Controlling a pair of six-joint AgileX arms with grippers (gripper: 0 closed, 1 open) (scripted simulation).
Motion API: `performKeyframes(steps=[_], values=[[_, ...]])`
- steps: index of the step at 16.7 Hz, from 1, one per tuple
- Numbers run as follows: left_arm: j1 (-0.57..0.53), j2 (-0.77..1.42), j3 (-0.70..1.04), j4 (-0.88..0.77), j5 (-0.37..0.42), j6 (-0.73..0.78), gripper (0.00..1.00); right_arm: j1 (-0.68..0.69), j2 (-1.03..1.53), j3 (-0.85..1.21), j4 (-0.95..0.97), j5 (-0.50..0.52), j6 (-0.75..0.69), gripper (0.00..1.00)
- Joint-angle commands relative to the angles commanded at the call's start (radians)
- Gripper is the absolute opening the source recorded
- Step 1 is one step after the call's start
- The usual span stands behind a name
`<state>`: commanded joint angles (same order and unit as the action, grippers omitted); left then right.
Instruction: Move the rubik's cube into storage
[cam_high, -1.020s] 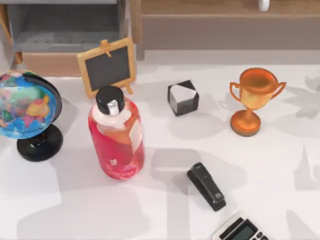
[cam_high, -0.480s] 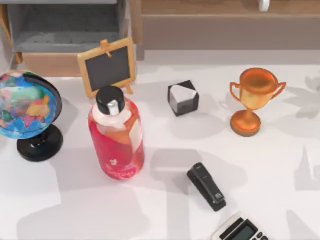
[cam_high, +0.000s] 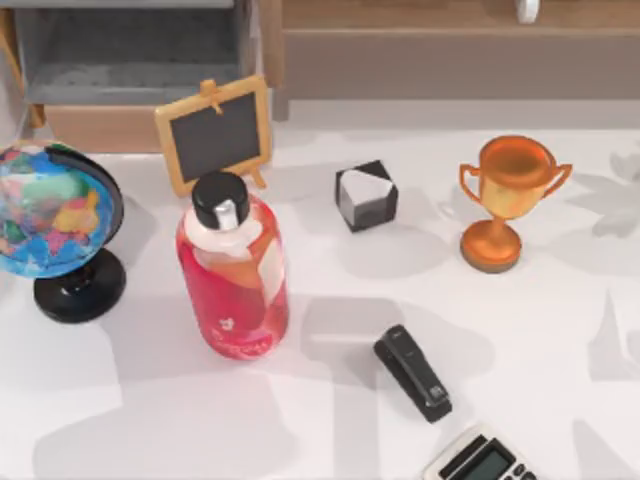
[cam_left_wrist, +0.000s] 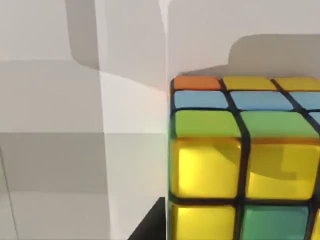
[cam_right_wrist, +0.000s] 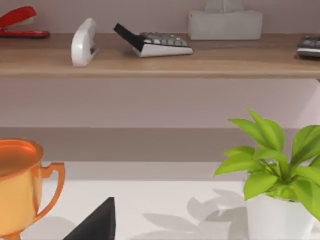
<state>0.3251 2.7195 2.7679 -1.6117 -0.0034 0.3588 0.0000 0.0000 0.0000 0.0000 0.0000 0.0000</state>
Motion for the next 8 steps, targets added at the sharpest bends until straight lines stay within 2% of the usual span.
performKeyframes(steps=[2, 8], values=[[0.000, 0.000, 0.000, 0.000, 0.000, 0.000, 0.98, 0.000, 0.000, 0.000, 0.000, 0.000, 0.000, 1.00], [0.000, 0.000, 0.000, 0.000, 0.000, 0.000, 1.00, 0.000, 0.000, 0.000, 0.000, 0.000, 0.000, 1.00]])
